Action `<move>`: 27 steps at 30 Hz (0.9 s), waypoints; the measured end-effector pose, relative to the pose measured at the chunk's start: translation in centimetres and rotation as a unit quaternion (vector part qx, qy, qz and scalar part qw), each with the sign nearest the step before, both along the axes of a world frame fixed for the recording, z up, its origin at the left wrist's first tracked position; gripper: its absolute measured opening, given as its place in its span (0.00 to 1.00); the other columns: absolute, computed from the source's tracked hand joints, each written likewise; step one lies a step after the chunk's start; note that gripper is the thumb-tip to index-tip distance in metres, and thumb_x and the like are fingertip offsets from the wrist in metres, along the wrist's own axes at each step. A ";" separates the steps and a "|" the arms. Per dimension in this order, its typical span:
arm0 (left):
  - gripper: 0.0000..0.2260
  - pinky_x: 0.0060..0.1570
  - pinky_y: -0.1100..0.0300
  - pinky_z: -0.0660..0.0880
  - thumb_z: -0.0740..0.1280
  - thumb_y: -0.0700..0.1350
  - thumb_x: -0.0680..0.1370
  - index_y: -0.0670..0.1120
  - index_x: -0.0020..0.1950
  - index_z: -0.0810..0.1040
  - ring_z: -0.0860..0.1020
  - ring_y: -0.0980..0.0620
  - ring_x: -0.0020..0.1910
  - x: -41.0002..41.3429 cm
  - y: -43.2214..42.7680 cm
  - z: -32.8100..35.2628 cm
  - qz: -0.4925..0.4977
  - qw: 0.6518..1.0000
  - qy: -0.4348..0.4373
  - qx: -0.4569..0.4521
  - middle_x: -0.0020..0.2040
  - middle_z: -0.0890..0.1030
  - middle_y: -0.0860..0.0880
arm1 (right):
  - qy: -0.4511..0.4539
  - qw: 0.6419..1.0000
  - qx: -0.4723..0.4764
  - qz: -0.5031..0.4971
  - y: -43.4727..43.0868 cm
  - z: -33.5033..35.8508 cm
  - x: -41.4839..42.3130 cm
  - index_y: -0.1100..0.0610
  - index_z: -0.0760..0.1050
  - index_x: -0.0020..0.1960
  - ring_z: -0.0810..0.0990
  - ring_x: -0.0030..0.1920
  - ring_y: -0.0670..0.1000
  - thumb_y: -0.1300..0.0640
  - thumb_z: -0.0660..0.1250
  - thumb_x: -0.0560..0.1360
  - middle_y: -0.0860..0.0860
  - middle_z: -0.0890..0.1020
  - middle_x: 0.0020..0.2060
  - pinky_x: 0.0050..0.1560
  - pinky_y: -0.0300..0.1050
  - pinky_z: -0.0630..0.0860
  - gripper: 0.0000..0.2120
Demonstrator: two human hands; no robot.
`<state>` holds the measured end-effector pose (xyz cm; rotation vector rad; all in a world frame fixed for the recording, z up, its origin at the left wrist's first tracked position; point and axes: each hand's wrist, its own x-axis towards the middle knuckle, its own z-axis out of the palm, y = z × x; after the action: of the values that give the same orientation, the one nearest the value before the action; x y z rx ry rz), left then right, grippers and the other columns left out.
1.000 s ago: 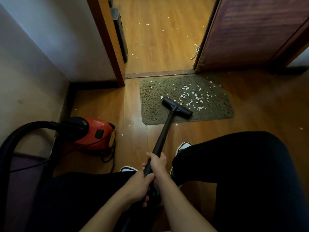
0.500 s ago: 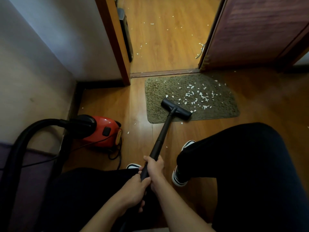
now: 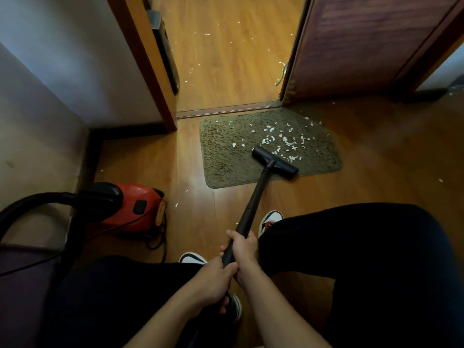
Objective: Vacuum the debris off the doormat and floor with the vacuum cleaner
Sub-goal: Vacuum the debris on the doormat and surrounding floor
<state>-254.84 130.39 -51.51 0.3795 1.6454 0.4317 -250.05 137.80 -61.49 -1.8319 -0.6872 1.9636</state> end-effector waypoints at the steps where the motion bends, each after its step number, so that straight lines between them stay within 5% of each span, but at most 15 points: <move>1: 0.08 0.30 0.58 0.75 0.56 0.52 0.84 0.48 0.57 0.68 0.74 0.52 0.28 0.2 0.7 -0.1 -0.007 1.000 -0.001 -0.001 0.36 0.76 0.46 | 0.002 1.000 0.001 -0.006 0.7 0.0 0.4 0.59 0.71 0.63 0.78 0.24 0.50 0.63 0.68 0.80 0.58 0.77 0.38 0.24 0.41 0.75 0.13; 7: 0.07 0.29 0.56 0.73 0.56 0.49 0.84 0.48 0.49 0.68 0.73 0.50 0.28 1.8 5.4 -0.5 -0.046 0.998 0.004 0.037 0.37 0.73 0.44 | 0.001 0.999 0.001 -0.037 5.3 0.6 2.5 0.61 0.69 0.66 0.79 0.26 0.52 0.64 0.68 0.79 0.59 0.77 0.40 0.25 0.42 0.75 0.18; 13: 0.10 0.30 0.56 0.72 0.56 0.49 0.84 0.44 0.54 0.69 0.71 0.50 0.28 3.2 9.8 -0.9 -0.059 0.998 -0.010 0.032 0.36 0.71 0.45 | -0.004 0.999 0.007 -0.050 9.8 0.9 4.1 0.61 0.70 0.65 0.77 0.23 0.51 0.64 0.67 0.79 0.57 0.76 0.33 0.24 0.42 0.75 0.15; 27: 0.11 0.28 0.59 0.71 0.57 0.51 0.84 0.44 0.56 0.70 0.71 0.52 0.28 3.6 15.6 -2.7 -0.047 0.998 -0.017 0.024 0.38 0.72 0.46 | -0.007 0.998 0.009 -0.055 15.9 -1.0 4.9 0.61 0.71 0.65 0.79 0.25 0.51 0.63 0.68 0.79 0.57 0.78 0.36 0.25 0.42 0.76 0.15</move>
<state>-251.23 146.00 -54.20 0.4826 1.5799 0.4053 -245.10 153.67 -62.45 -1.8345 -0.5918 1.8705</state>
